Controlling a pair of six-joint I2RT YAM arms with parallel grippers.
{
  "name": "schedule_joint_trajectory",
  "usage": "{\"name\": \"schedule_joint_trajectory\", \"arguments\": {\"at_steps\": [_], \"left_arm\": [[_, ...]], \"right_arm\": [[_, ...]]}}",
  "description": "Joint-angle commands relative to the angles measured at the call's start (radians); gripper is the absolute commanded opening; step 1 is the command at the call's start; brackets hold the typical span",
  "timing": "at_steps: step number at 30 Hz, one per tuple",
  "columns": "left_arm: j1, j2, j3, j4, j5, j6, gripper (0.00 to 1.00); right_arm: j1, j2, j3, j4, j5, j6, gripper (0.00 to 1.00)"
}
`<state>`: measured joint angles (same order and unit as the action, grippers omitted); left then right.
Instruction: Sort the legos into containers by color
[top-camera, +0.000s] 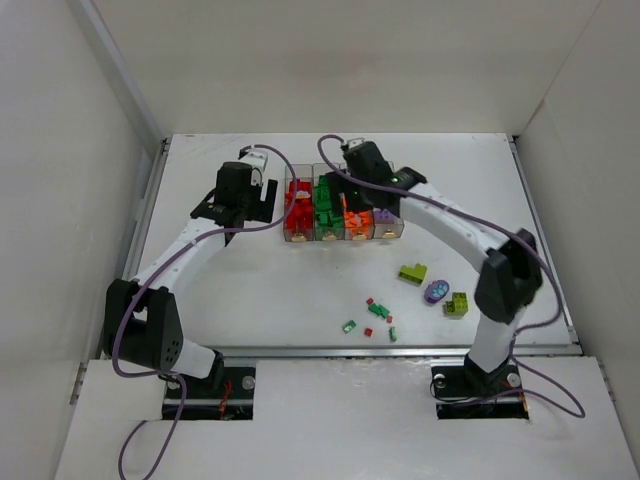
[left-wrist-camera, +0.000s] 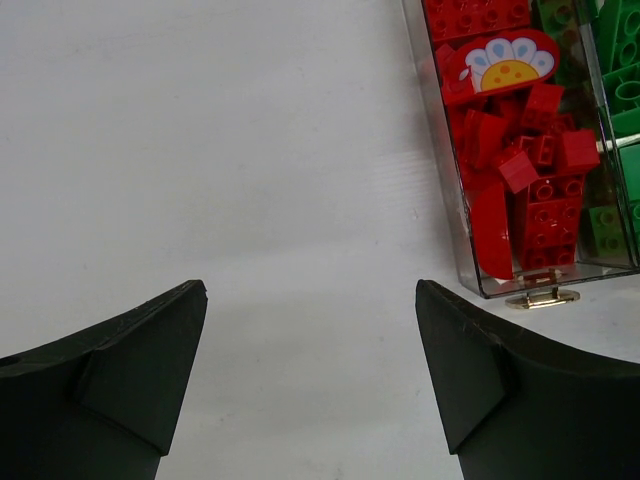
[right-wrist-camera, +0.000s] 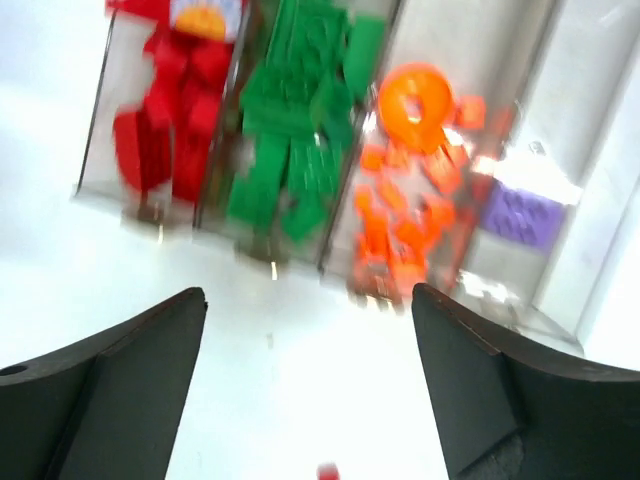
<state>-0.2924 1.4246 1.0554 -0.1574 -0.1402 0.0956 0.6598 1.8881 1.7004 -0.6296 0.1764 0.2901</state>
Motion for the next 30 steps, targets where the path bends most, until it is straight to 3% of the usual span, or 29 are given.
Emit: {"name": "schedule_joint_trajectory", "arguments": {"at_steps": [1,3,5,10,20,30], "left_arm": [[0.013,-0.035,0.011,0.015,-0.007,0.003,0.83],[0.013,-0.035,0.011,0.015,0.004,0.003,0.83],[0.013,-0.024,0.011,0.015,0.013,-0.006,0.83],[0.013,-0.015,0.011,0.015,0.034,-0.007,0.83],[0.013,-0.015,0.011,0.024,0.034,-0.007,0.83],[0.013,-0.024,0.002,0.024,0.034,-0.007,0.83]], "right_arm": [[0.006,-0.162,-0.221,-0.027,-0.072,-0.039,0.86],[0.026,-0.228,-0.325,-0.054,-0.072,-0.017,0.73],[0.064,-0.288,-0.468,-0.064,-0.063,0.015,0.67],[0.116,-0.373,-0.657,-0.042,-0.086,0.053,0.64],[0.173,-0.304,-0.734,-0.041,-0.086,0.072,0.60],[0.219,-0.221,-0.702,-0.009,-0.095,0.072,0.53]]}}
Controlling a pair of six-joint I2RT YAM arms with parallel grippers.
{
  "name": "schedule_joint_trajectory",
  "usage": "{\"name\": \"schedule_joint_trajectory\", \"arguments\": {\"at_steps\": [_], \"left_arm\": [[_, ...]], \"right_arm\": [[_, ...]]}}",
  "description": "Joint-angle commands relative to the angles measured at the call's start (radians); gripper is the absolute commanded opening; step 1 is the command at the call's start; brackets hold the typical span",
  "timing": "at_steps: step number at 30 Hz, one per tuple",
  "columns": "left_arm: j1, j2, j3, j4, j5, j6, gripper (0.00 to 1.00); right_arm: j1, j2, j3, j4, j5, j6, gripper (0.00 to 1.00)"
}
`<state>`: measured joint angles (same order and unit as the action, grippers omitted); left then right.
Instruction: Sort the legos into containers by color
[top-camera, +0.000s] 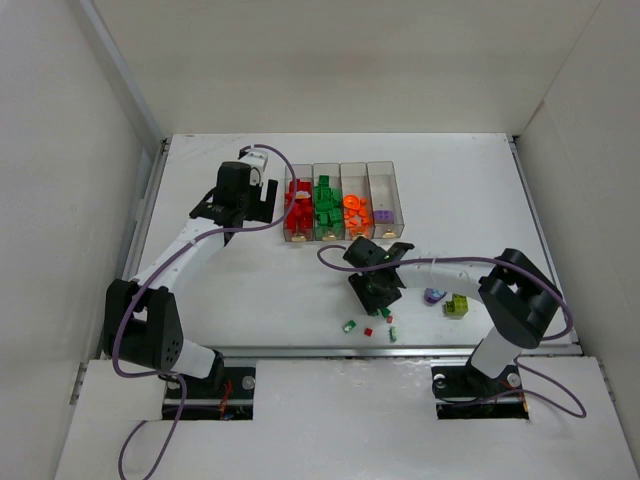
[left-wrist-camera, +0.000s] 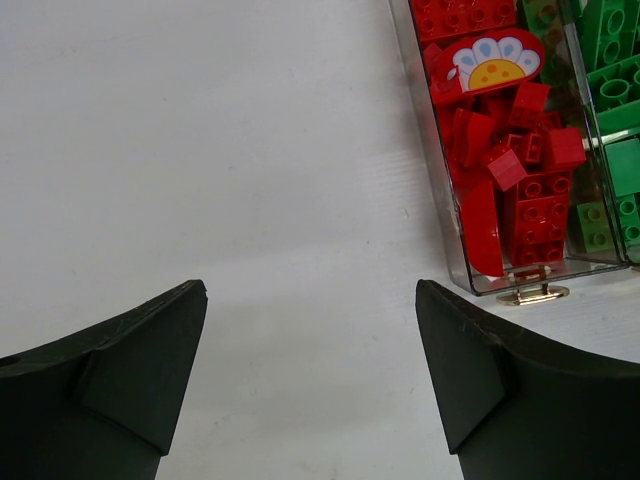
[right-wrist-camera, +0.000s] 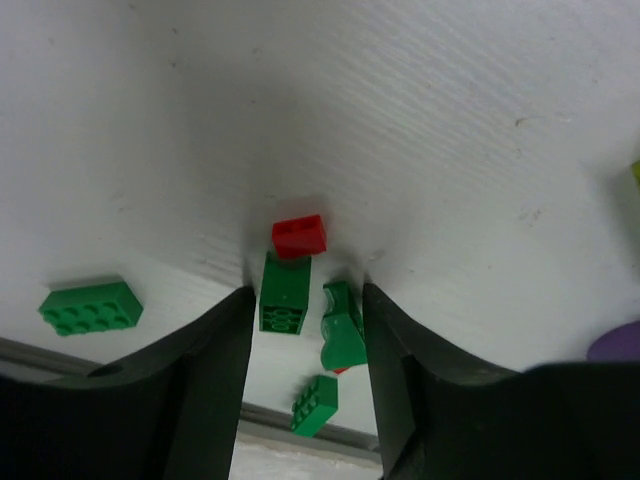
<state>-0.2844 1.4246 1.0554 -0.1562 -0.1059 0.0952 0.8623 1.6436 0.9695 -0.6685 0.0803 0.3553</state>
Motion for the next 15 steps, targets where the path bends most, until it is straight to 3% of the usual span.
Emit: {"name": "schedule_joint_trajectory", "arguments": {"at_steps": [1,7,15], "left_arm": [[0.005,-0.024,0.002,0.023,0.000,-0.006,0.83],[0.005,-0.024,0.002,0.023,0.000,0.003,0.83],[0.005,-0.024,-0.008,0.023,0.000,0.003,0.83]], "right_arm": [[0.017,0.024,0.029,0.030,0.001,0.007,0.50],[0.017,0.044,0.029,0.040,0.010,0.007,0.39],[0.017,0.003,0.038,0.040,0.010,0.007,0.00]]}}
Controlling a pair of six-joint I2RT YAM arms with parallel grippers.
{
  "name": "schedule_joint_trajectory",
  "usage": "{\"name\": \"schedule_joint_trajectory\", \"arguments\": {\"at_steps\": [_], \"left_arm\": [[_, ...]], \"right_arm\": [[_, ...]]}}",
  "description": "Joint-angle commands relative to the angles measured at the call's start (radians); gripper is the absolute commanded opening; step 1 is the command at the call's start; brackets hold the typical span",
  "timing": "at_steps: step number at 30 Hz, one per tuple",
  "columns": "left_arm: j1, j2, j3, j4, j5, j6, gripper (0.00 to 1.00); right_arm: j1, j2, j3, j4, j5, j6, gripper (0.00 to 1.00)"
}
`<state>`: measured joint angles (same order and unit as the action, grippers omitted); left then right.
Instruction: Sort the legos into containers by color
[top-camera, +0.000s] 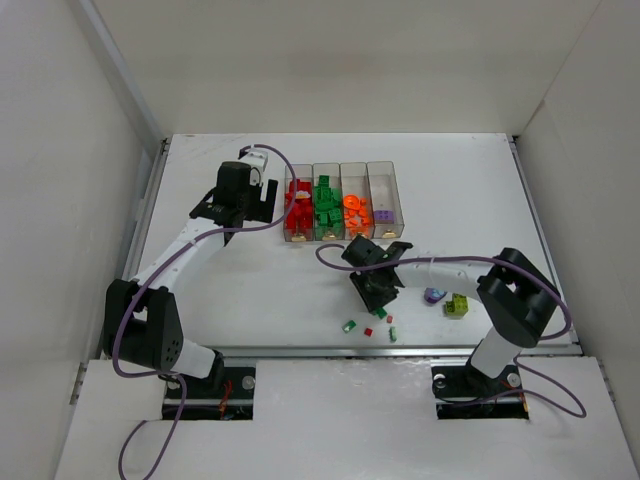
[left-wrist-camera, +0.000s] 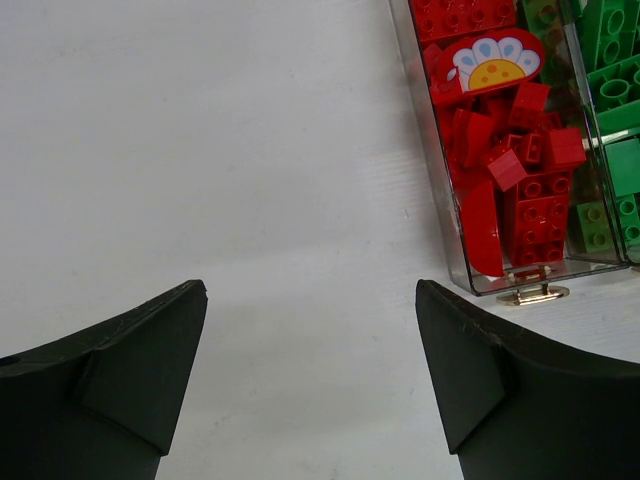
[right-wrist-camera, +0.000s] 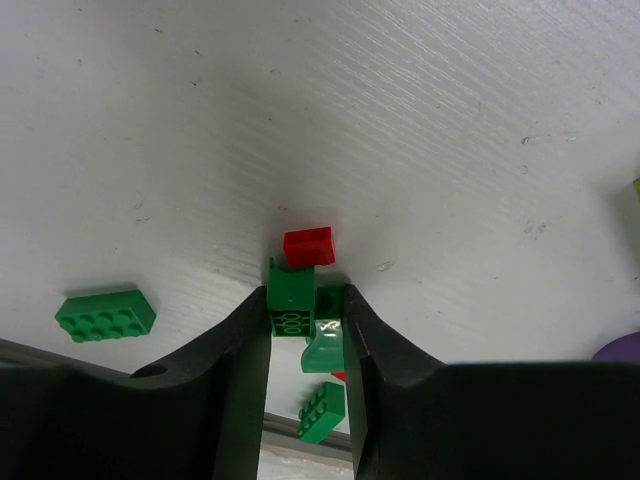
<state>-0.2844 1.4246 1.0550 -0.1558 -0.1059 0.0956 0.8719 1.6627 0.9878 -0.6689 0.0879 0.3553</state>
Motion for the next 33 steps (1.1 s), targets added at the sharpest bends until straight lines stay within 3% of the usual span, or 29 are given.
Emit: {"name": "schedule_joint_trajectory", "arguments": {"at_steps": [1,5,7,10,15,18,23,28,33], "left_arm": [[0.005,-0.024,-0.007,0.022,0.000,0.003,0.83],[0.005,-0.024,-0.007,0.031,0.000,0.003,0.83],[0.005,-0.024,-0.007,0.032,0.000,0.003,0.83],[0.005,-0.024,-0.007,0.032,0.000,0.003,0.83],[0.005,-0.033,-0.016,0.032,0.000,0.003,0.83],[0.005,-0.033,-0.016,0.032,0.000,0.003,0.83],[0.005,-0.033,-0.016,0.032,0.000,0.003,0.83],[0.005,-0.043,-0.016,0.032,0.000,0.012,0.83],[0.005,-0.043,-0.016,0.032,0.000,0.012,0.83]], "right_arm": [[0.007,-0.027,0.031,0.029,0.003,0.007,0.00],[0.007,-0.063,0.049,0.019,0.024,-0.003,0.00],[0.007,-0.063,0.049,0.019,0.024,-0.013,0.13],[0.007,-0.005,0.058,0.009,0.024,-0.013,0.19],[0.007,0.058,0.058,0.018,0.013,-0.022,0.49],[0.007,0.068,0.080,0.019,0.013,-0.032,0.55],[0.007,0.077,0.110,0.008,0.033,-0.042,0.53],[0.007,0.068,0.110,0.008,0.033,-0.052,0.25],[0.007,0.068,0.120,0.017,0.013,-0.052,0.06]]}}
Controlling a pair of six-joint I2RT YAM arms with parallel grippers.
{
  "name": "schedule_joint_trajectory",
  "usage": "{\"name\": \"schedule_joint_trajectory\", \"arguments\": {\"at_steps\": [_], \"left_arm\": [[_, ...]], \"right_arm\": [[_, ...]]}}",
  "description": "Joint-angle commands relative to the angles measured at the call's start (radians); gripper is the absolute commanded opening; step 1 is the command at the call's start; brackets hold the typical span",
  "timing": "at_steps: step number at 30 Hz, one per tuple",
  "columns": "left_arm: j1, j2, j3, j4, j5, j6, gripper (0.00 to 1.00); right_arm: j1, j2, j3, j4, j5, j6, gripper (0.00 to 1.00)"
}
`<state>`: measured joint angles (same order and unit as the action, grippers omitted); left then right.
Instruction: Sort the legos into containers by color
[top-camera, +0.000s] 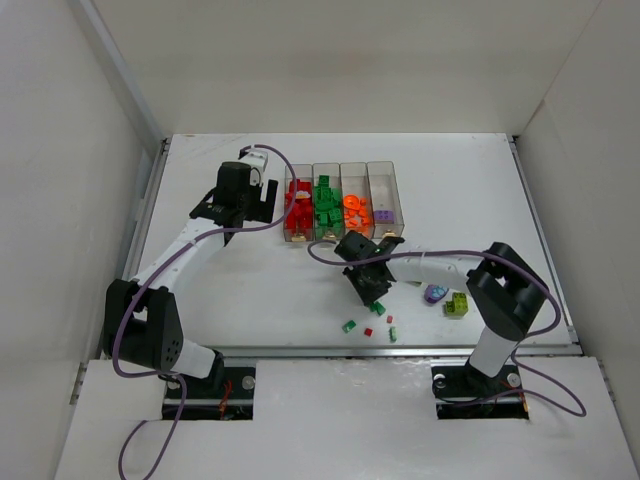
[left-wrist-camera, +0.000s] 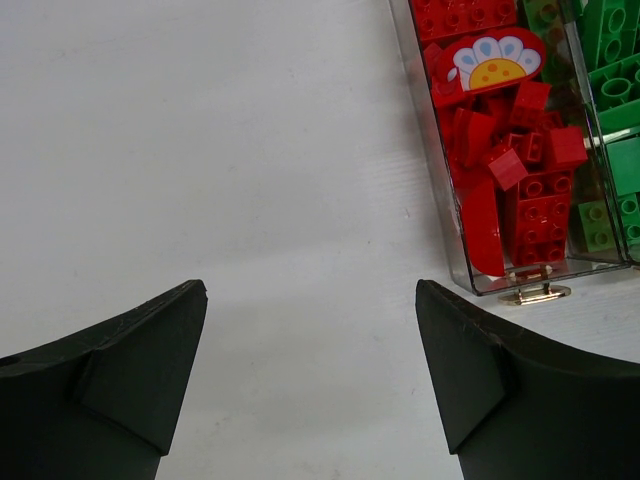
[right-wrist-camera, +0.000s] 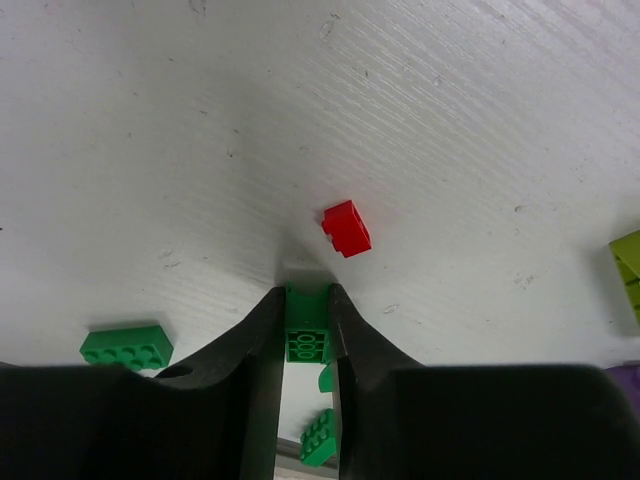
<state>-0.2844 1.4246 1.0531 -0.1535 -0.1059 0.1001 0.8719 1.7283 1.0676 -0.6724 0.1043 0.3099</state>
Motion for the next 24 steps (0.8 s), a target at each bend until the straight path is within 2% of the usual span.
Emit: {"name": "schedule_joint_trajectory", "arguments": {"at_steps": [1,2,6,9,13,17,19,22,24], "left_arm": [[0.005,-0.043,-0.015,0.029,0.000,0.007,0.83],[0.005,-0.043,-0.015,0.029,0.000,0.007,0.83],[0.005,-0.043,-0.015,0.029,0.000,0.007,0.83],[0.005,-0.043,-0.024,0.029,0.000,0.007,0.83],[0.005,-0.043,-0.024,0.038,0.009,0.007,0.83],[0.005,-0.052,-0.033,0.038,0.009,-0.002,0.84],[0.005,-0.062,-0.042,0.048,0.009,-0.002,0.86],[0.005,-0.082,-0.042,0.048,-0.002,-0.002,0.87],[0.005,-0.091,-0.051,0.048,-0.014,-0.002,0.87]], "right_arm": [[0.007,0.002,0.049,0.020,-0.003,-0.006,0.03],[0.007,-0.010,0.049,0.020,-0.003,-0.006,0.00],[0.007,-0.050,0.123,0.002,-0.041,-0.006,0.00],[0.007,-0.111,0.189,0.078,-0.061,-0.015,0.00],[0.007,-0.148,0.227,0.251,0.108,-0.006,0.00],[-0.077,-0.027,0.375,0.313,0.173,-0.006,0.00],[-0.108,0.103,0.526,0.313,0.184,-0.006,0.00],[-0.154,0.275,0.737,0.243,0.207,-0.006,0.00],[-0.172,0.347,0.825,0.196,0.216,-0.006,0.06]]}}
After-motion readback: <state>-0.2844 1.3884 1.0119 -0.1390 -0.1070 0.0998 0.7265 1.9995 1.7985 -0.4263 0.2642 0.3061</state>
